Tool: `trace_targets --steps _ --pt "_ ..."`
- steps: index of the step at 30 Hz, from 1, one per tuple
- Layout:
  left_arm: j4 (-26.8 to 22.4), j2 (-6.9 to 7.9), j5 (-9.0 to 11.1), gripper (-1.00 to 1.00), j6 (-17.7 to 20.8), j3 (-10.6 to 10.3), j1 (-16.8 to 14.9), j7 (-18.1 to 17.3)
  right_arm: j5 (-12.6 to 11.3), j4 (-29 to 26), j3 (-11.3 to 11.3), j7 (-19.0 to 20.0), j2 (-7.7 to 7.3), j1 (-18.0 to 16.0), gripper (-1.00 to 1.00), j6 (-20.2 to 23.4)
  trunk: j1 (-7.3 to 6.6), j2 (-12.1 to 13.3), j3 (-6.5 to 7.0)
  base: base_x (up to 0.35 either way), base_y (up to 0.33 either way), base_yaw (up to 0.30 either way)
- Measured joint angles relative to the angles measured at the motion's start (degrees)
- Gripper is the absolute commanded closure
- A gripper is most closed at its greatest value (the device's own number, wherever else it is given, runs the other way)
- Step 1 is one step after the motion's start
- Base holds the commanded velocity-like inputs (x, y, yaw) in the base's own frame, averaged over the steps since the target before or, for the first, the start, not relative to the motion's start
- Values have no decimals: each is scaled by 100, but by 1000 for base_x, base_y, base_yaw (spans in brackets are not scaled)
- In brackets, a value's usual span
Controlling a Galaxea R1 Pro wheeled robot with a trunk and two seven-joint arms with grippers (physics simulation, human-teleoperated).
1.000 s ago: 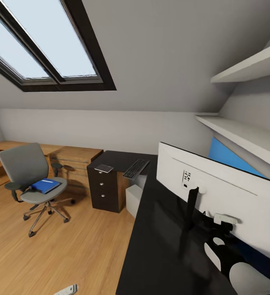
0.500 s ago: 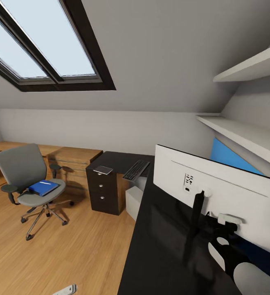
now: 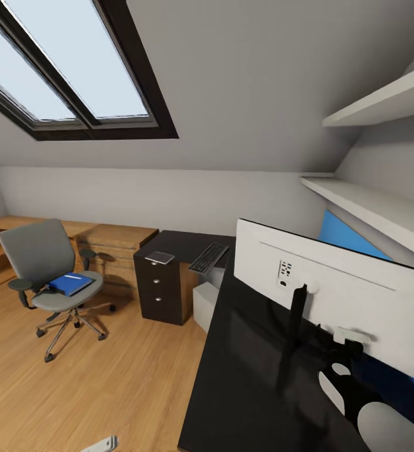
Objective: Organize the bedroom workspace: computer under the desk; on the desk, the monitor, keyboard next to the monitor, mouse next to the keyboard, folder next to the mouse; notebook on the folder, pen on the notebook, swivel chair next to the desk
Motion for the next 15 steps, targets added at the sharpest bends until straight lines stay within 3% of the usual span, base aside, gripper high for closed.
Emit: trace_targets --steps 8,15 --pt "2 0 12 -100 1 0 -2 0 -9 0 8 -13 25 -2 -100 5 0 1 0 -323 47 0" --pt "6 -1 19 -100 2 -2 -2 1 -5 -1 18 -23 267 -1 -100 11 -1 1 0 -285 193 0"
